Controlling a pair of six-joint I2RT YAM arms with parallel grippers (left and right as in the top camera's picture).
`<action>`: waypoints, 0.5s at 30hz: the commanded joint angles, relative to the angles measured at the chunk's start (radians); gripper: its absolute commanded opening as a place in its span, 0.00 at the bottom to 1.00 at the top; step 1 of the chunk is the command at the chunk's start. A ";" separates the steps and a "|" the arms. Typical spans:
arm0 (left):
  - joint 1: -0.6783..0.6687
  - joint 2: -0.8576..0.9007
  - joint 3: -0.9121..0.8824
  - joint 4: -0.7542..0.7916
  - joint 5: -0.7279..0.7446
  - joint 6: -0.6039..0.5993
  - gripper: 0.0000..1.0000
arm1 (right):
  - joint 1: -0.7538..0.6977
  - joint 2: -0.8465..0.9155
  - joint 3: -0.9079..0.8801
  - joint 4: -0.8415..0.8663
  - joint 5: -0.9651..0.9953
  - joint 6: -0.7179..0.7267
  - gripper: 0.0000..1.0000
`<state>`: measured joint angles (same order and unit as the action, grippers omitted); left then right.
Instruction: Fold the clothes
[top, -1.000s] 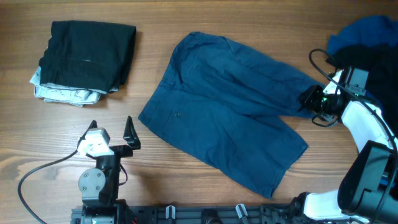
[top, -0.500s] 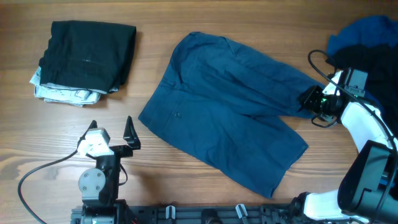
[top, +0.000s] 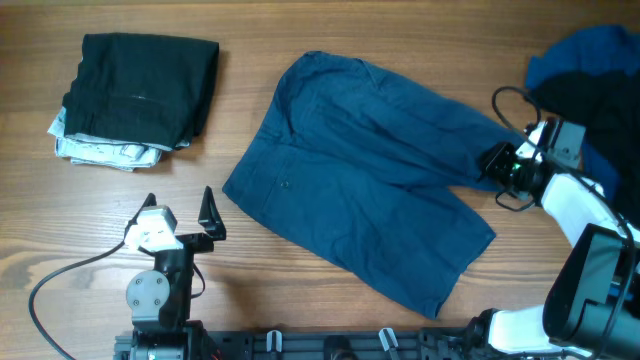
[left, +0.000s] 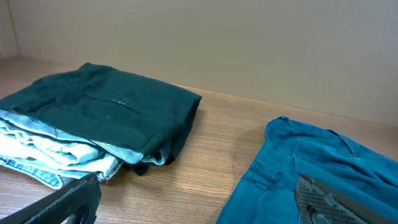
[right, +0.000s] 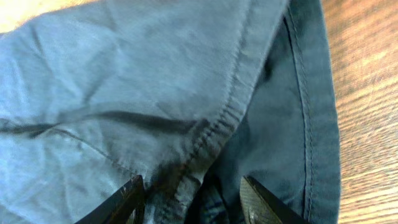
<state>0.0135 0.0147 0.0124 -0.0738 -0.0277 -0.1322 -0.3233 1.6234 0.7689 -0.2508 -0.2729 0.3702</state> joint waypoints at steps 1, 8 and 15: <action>0.005 -0.007 -0.006 0.004 0.009 0.017 1.00 | 0.006 0.009 -0.034 0.034 -0.011 0.027 0.43; 0.005 -0.007 -0.006 0.004 0.009 0.017 1.00 | 0.006 0.002 0.019 0.025 -0.016 0.021 0.15; 0.005 -0.007 -0.006 0.004 0.009 0.017 1.00 | 0.006 -0.049 0.120 -0.011 -0.005 -0.031 0.15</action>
<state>0.0135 0.0147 0.0124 -0.0738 -0.0277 -0.1322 -0.3233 1.6207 0.8310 -0.2516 -0.2726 0.3786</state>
